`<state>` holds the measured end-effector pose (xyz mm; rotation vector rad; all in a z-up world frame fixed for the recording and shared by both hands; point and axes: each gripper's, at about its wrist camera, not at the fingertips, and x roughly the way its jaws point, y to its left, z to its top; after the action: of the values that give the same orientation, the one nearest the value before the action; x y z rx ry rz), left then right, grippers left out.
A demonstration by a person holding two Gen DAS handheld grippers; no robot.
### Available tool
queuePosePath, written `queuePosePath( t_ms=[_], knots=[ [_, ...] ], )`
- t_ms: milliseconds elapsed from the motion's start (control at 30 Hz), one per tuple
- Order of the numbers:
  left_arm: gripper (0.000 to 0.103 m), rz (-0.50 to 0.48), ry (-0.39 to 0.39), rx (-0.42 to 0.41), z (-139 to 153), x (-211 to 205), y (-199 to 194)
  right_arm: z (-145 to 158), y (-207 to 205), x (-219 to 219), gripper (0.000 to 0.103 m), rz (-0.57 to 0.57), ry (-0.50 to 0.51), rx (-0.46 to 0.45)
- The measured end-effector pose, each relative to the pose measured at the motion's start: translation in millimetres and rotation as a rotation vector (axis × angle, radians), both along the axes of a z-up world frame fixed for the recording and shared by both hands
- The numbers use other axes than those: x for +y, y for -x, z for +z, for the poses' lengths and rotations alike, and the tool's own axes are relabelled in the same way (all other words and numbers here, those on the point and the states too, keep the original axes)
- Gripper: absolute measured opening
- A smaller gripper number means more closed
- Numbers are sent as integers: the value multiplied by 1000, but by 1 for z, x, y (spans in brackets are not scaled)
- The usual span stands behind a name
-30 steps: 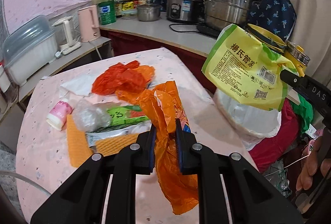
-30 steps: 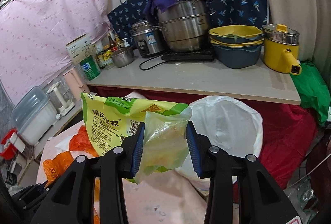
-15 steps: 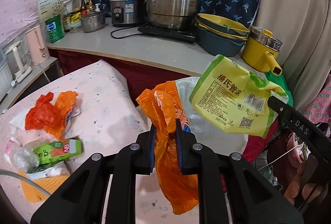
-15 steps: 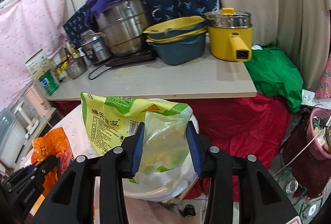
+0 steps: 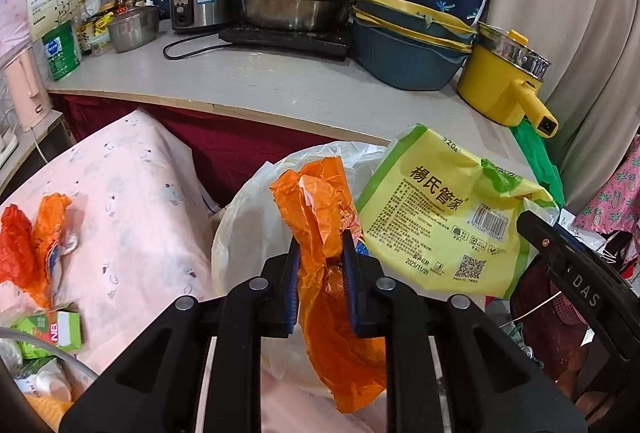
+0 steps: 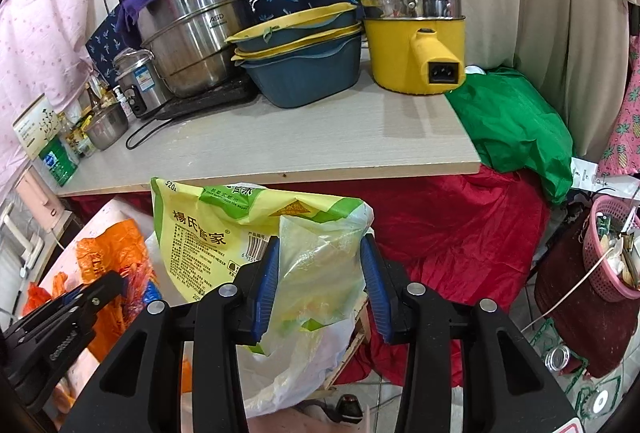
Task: Collect trash
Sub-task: 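Carry the snack bag and orange bag with both tools over the white bin, then open both tools to drop the bags into the bin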
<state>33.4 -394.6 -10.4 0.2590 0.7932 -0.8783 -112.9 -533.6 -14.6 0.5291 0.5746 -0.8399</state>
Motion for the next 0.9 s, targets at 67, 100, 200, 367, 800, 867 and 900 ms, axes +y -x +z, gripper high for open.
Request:
queuePosePath(
  t_ms=[67,100,200,367,800,867,900],
  knots=[
    [33,3,-13,3,-5,-5,-4,-2,-6,-1,43,4,-2,3],
    [39,6,-14,6,-7,-6,-5,-3,-8,-1,43,5,-1,4],
    [54,19,-6,-4,-8,-3,-9,-4,-15,0,46,13,-4,-5],
    [62,48,0,-9,-6,7,-14,-2,-22,6,55,31,-2,-11],
    [63,147,8,-78,23,66,-11,28,-30,53,61,109,24,-51],
    [63,170,6,-91,27,80,-9,31,-32,65,62,129,27,-57],
    [63,180,8,-94,30,87,-8,33,-33,72,62,143,28,-58]
  ],
)
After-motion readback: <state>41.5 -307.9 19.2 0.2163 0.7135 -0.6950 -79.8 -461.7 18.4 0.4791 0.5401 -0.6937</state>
